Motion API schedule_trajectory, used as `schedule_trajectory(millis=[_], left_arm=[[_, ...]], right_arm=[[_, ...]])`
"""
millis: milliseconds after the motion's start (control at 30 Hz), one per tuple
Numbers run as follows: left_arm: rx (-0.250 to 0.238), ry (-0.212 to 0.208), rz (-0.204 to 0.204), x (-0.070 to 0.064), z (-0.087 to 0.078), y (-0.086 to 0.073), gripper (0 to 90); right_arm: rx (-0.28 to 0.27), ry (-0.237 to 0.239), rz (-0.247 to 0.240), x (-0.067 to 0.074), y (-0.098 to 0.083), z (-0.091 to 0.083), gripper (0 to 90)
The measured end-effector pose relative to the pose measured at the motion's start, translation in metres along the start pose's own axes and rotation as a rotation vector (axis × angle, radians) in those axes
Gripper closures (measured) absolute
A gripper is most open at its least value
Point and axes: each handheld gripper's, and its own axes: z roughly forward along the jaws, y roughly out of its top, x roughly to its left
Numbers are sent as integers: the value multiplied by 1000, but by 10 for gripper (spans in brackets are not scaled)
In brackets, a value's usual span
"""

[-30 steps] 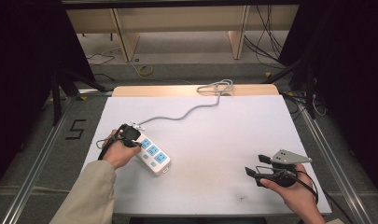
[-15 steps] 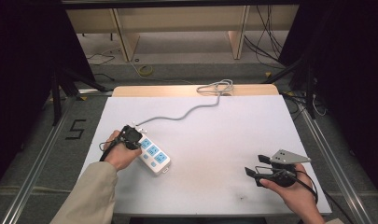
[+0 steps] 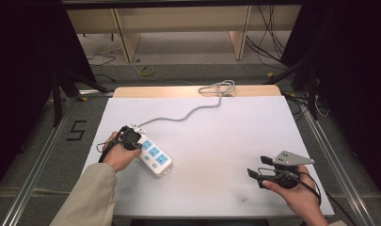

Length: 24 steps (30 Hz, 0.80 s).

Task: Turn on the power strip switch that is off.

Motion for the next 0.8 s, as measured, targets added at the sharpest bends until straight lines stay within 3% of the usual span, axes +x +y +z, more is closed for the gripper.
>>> schedule_trajectory(millis=[500, 800], left_arm=[[-11, -5, -1, 1, 0, 0, 891], [-70, 10, -22, 5, -5, 0, 810]], right_arm=[[-1, -1, 0, 0, 0, 0, 283], [-3, -1, 0, 0, 0, -1, 282]])
